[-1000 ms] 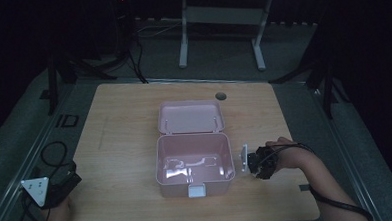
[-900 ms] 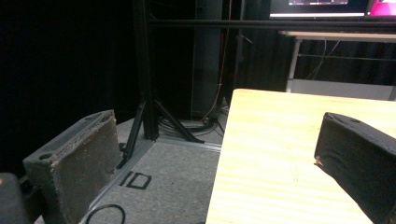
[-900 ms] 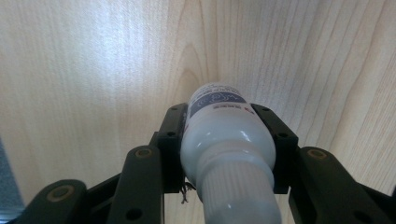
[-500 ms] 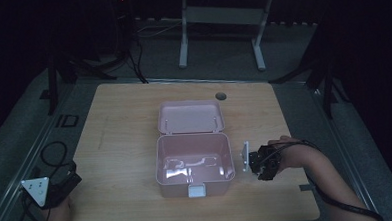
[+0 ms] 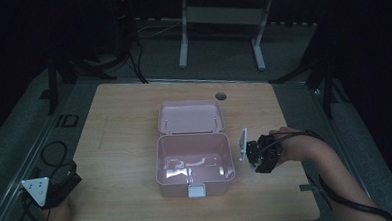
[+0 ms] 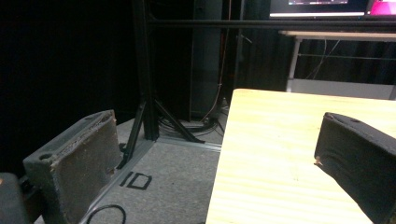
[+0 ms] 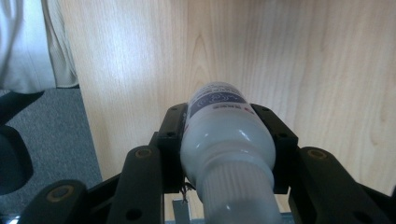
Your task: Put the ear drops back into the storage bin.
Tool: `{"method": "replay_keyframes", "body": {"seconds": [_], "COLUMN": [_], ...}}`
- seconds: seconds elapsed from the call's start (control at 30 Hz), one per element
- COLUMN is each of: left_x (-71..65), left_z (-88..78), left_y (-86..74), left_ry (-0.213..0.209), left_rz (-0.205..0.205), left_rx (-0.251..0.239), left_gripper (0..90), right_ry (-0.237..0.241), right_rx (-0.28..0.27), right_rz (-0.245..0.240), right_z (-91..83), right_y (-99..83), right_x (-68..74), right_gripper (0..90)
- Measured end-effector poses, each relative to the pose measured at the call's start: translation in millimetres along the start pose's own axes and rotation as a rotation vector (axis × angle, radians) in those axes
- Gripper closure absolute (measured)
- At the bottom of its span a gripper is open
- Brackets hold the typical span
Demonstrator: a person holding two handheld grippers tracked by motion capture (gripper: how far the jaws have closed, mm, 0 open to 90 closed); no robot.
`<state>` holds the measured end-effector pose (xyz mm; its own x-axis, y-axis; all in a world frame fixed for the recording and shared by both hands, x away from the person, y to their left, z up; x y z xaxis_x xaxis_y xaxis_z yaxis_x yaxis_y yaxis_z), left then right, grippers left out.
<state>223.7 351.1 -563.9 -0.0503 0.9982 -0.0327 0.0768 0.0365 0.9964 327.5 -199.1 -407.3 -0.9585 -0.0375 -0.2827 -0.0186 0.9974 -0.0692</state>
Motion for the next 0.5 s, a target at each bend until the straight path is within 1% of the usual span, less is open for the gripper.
{"method": "replay_keyframes", "body": {"seconds": [0.2,0.37,0.5], "left_x": [-0.2,-0.2,-0.1], "left_z": [0.0,-0.2,-0.1], "left_y": [0.0,0.0,0.0], "left_ry": [0.002,0.003,0.002], "left_rz": [0.0,0.001,-0.001], "left_rx": [-0.001,-0.001,-0.002], "left_gripper": [0.4,0.4,0.4], "right_ry": [-0.008,-0.015,-0.016], "right_rx": [-0.002,-0.02,-0.037], "right_rz": [-0.005,0.009,-0.008], "right_z": [-18.1,-32.5,-40.2], "right_y": [11.3,22.0,31.4], "right_x": [-4.6,-11.1,-13.1], "right_gripper": [59.5,59.5,59.5]}}
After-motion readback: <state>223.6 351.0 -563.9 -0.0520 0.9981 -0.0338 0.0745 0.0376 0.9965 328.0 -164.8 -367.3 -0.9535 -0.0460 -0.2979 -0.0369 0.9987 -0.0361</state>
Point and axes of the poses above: each handheld gripper's, and its own axes: z roughly forward along the jaws, y roughly out of its top, x roughly to its left, the point moved 1 cm from there along z, roughly forward along the jaws, and after that the axes turned 12 degrees about -y, right-handed, at the moved point
